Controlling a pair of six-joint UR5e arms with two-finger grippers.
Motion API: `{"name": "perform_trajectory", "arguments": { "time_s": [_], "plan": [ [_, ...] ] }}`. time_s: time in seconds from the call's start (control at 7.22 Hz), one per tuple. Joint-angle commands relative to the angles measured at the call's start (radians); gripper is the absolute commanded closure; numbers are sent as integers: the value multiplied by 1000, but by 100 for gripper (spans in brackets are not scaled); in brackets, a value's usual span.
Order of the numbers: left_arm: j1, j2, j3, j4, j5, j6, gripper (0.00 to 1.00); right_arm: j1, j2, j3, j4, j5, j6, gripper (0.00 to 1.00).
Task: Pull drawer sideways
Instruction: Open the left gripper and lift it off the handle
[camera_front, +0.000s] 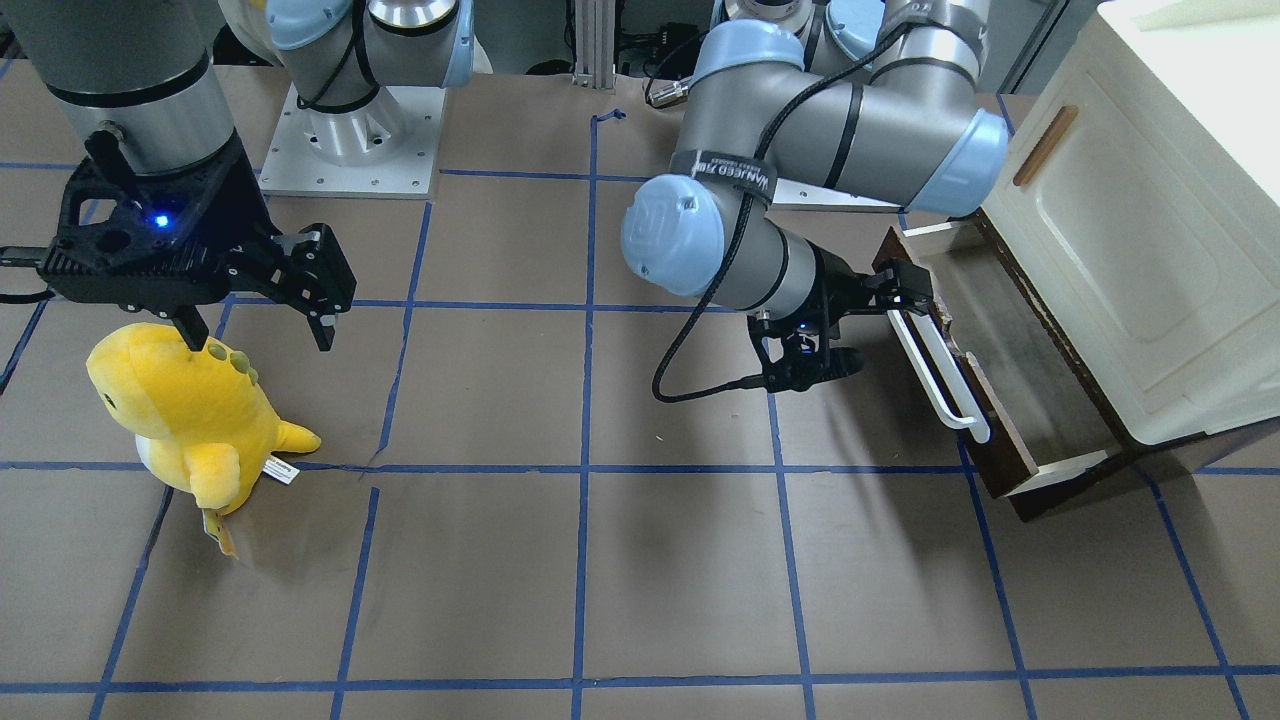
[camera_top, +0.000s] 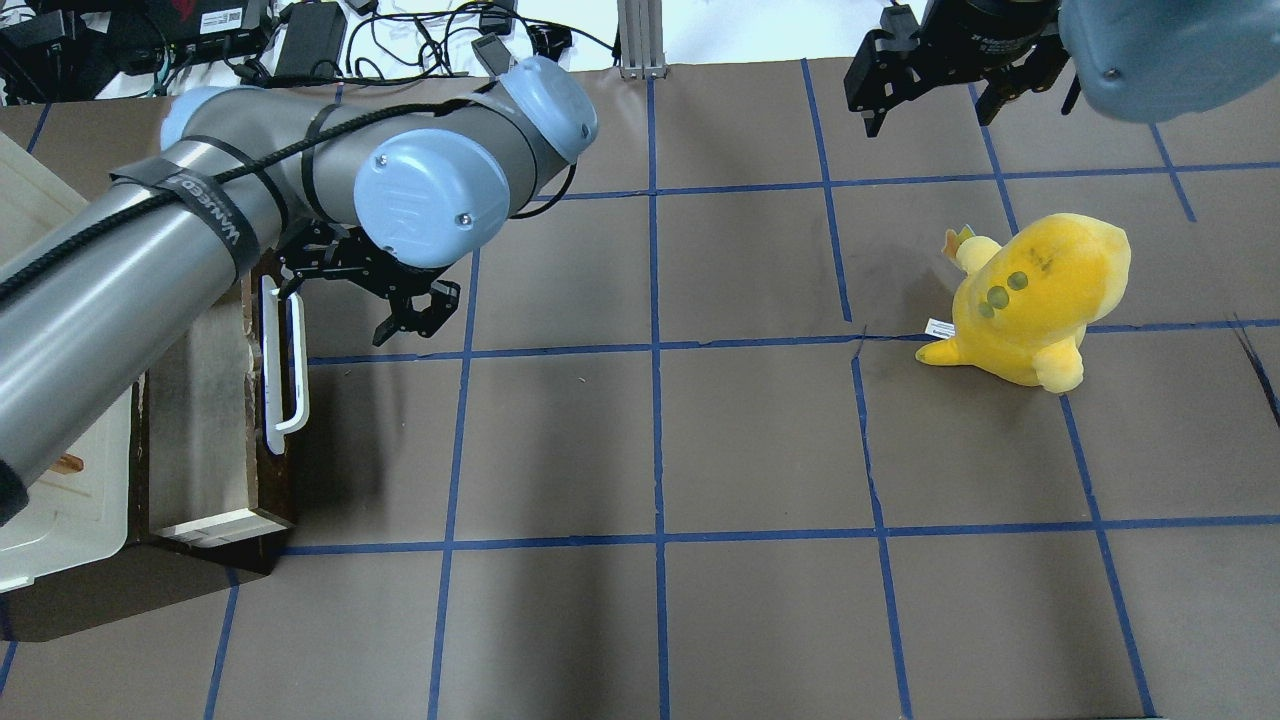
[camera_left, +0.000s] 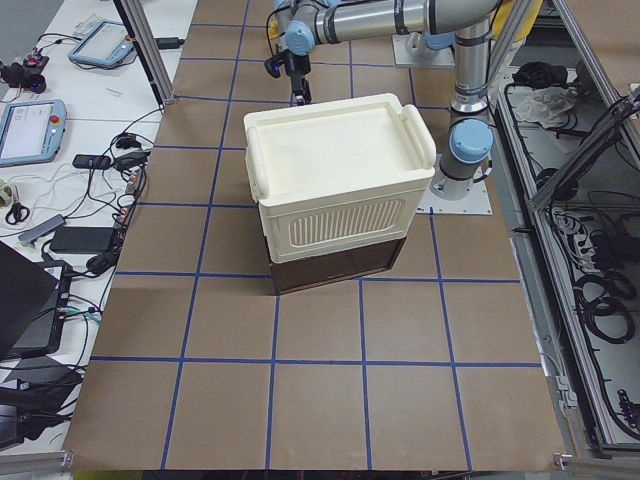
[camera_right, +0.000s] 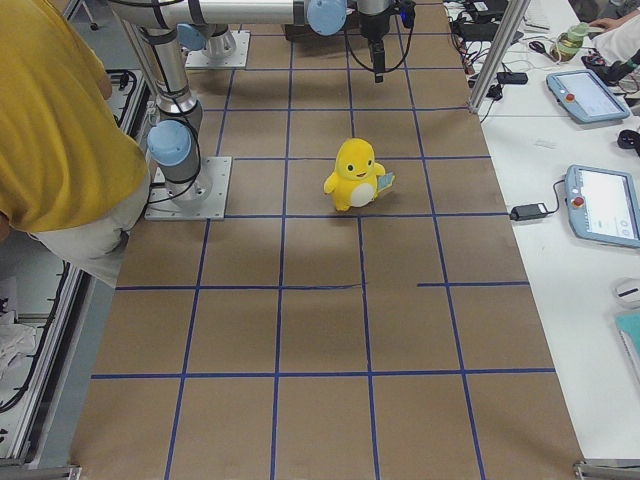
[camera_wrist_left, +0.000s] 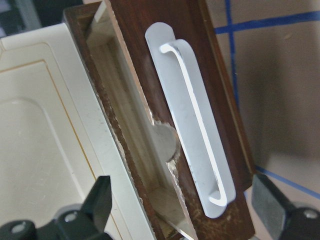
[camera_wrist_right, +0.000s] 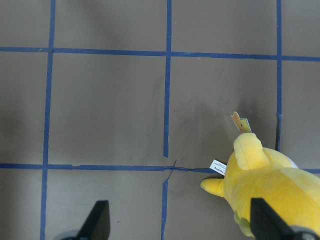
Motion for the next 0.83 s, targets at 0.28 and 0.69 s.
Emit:
{"name": "perform_trajectory", "arguments": {
  "time_s": [0.28,0.69],
  "plan": [
    [92,188,89,18,-507,134,0,0,0,0,0,0,0,0],
    [230,259,80,84,-658,360,0,0,0,0,0,0,0,0]
  ]
}}
